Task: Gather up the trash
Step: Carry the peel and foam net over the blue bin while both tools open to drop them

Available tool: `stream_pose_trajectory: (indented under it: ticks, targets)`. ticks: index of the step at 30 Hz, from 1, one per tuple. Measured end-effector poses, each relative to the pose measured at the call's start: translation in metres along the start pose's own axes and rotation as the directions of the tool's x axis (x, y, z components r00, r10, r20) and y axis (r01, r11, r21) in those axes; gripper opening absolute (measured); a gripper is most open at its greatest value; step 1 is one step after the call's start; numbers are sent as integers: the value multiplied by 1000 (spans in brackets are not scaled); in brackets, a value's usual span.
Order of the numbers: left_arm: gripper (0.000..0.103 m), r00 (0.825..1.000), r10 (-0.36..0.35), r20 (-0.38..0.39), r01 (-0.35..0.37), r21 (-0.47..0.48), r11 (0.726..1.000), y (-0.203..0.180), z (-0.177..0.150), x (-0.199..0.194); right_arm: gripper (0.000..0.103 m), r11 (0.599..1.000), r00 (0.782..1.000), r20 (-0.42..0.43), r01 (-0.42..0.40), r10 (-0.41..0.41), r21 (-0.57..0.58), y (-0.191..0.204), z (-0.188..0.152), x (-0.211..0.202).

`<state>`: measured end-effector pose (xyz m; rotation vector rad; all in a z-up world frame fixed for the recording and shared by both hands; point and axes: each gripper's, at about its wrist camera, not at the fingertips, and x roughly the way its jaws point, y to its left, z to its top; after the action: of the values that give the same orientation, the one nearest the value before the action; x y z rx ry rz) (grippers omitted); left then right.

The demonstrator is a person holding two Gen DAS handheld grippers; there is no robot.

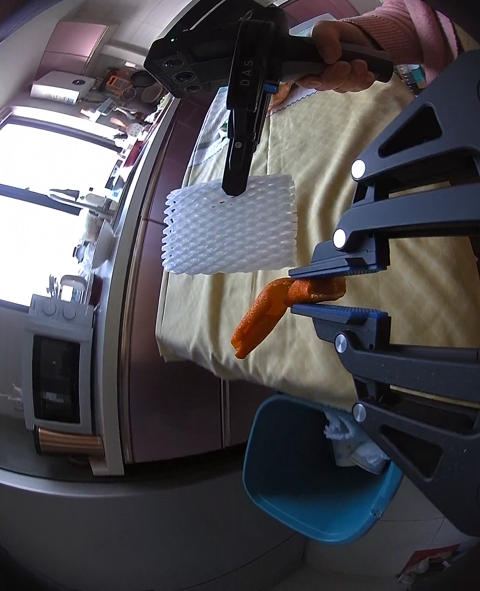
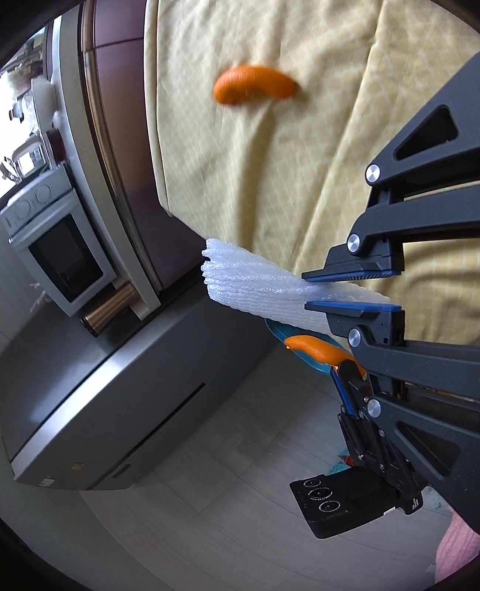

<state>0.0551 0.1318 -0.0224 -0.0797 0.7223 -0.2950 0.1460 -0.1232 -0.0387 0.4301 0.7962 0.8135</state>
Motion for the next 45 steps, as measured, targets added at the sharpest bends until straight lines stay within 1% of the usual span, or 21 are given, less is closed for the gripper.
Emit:
stream_pose_trajectory:
  ticks: [11, 18, 22, 24, 27, 31, 40, 45]
  targets:
    - [14, 994, 106, 14, -105, -66, 992, 50, 4, -11, 9, 997, 995, -72, -66, 63, -49, 30, 3, 45]
    - [14, 985, 172, 3, -171, -99, 980, 78, 3, -11, 9, 995, 991, -113, -82, 75, -62, 44, 7, 70]
    - [14, 980, 198, -13, -198, -128, 972, 97, 1, -10, 9, 994, 988, -134, -86, 76, -73, 51, 8, 84]
    - [14, 979, 203, -24, -204, -143, 968, 105, -1, -7, 9, 993, 987, -147, -84, 72, -77, 53, 10, 93]
    - [14, 972, 229, -45, -233, -152, 960, 115, -4, -2, 9, 993, 983, -172, -80, 65, -83, 58, 13, 111]
    - [14, 967, 248, -64, -255, -162, 953, 124, -8, 6, 9, 993, 978, -202, -70, 49, -98, 65, 14, 130]
    - [14, 960, 256, -112, -274, -205, 940, 150, -17, 26, 9, 993, 962, -273, -46, 15, -106, 73, 13, 170]
    - [15, 954, 267, -138, -292, -219, 931, 160, -21, 38, 10, 993, 952, -304, -27, -8, -113, 76, 11, 188]
